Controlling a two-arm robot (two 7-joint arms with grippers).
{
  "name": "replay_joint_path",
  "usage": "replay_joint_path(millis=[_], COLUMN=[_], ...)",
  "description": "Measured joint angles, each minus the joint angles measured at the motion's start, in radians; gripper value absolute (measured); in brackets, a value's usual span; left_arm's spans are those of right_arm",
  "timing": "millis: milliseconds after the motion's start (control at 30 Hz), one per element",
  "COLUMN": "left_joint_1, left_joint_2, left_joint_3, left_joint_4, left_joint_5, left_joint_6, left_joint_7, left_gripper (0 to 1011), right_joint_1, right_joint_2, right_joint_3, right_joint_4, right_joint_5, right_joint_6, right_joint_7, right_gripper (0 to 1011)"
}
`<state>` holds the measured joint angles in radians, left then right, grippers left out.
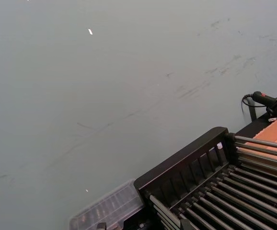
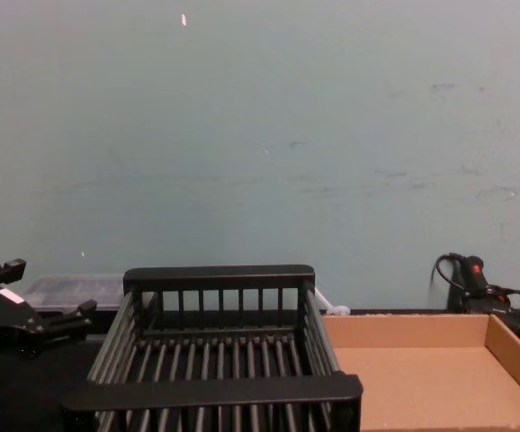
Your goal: Pick up the white tape and place it into the black box , Pick up the silver tape and place it into the brown box.
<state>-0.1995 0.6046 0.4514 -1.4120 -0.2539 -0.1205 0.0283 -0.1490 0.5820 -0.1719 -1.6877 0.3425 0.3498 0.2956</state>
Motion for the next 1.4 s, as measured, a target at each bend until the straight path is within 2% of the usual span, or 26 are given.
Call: replay_joint_path(millis=[233,267,300,367,467,500,600,833,1400], left_joint_1=[0.000,0.000,0.000,0.000,0.000,0.000,0.000,0.000,0.000], left_joint_2=[0.000,0.000,0.000,0.000,0.000,0.000,0.000,0.000,0.000], left_joint_3=[0.000,0.000,0.000,0.000,0.000,0.000,0.000,0.000,0.000], left_joint_4=[0.000,0.000,0.000,0.000,0.000,0.000,0.000,0.000,0.000], left_joint_5=[0.000,0.000,0.000,0.000,0.000,0.000,0.000,0.000,0.000], left_joint_6=[0.000,0.000,0.000,0.000,0.000,0.000,0.000,0.000,0.000], left_joint_7=[0.000,0.000,0.000,0.000,0.000,0.000,0.000,0.000,0.000], left_gripper=[1001,1001,1001,1001,1001,1001,1001,1001,1001], right_joint_1=[0.000,0.000,0.000,0.000,0.000,0.000,0.000,0.000,0.000], right_joint_2=[0.000,0.000,0.000,0.000,0.000,0.000,0.000,0.000,0.000], right_joint_3=[0.000,0.000,0.000,0.000,0.000,0.000,0.000,0.000,0.000], right_joint_4=[0.000,0.000,0.000,0.000,0.000,0.000,0.000,0.000,0.000], right_joint_5=[0.000,0.000,0.000,0.001,0.001,0.001,0.001,0.001,0.001], right_joint_6=[-0.001,-0.001,-0.001,-0.001,-0.001,-0.001,-0.001,-0.001,-0.001], right_joint_7=[-0.001,-0.001,-0.001,-0.001,-0.001,-0.001,-0.001,-0.001,-0.001], right_gripper=[691,630,620,531,474,417,346,103,80])
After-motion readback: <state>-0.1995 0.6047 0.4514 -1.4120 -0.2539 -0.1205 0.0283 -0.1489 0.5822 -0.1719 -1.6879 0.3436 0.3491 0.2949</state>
